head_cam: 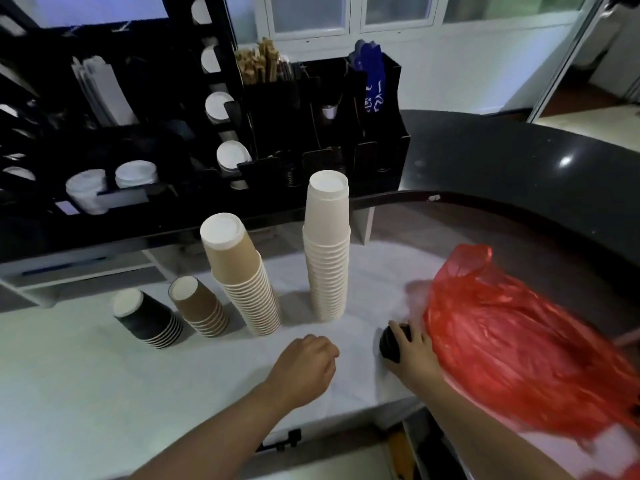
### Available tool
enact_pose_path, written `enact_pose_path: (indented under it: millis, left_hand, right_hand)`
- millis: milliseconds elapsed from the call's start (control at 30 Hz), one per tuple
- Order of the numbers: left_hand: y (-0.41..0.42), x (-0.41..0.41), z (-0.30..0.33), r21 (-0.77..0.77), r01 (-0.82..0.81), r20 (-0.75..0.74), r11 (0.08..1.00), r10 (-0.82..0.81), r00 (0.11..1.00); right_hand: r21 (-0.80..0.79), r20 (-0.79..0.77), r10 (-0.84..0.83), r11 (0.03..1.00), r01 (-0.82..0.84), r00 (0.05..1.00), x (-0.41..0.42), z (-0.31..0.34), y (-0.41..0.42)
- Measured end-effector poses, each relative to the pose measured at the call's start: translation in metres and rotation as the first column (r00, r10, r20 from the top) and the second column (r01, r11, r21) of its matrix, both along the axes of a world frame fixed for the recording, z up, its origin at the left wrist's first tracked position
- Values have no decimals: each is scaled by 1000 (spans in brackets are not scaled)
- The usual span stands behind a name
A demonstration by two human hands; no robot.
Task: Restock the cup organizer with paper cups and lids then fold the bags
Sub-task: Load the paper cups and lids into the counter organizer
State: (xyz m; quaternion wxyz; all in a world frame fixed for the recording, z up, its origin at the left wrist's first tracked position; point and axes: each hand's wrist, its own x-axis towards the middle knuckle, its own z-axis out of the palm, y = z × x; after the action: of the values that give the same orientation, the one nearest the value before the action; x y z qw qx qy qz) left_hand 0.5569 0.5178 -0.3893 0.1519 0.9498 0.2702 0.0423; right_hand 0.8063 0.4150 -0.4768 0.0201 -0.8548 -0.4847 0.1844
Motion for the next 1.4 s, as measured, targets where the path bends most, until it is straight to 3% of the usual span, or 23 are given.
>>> enact_pose_path:
  millis: [167,367,567,867,1100,1400]
  left_hand:
    - [-3,10,11,21,3,27,1000,-4,1000]
    - [12,19,47,160,88,100,983,-104,990]
    - [32,36,111,311,142,212,940,-214,953]
    - [80,37,235,539,81,418,838,-350,838]
    - [143,50,289,237,-17,379,971,-77,922]
    - [222,98,260,178,-43,48,983,35,998]
  right_hand:
    - [-33,-86,-7,999,5,996,-2,-3,-10]
    - [73,-117,-30,997,39,993,-4,30,-4]
    - [305,-80,-13,952,37,997,13,110,43]
    - [567,-110,-7,821,68,994,20,260,105]
    - [606,-49,25,795,10,998,49,301,144]
    - [595,15,95,799,-85,995,128,318,212]
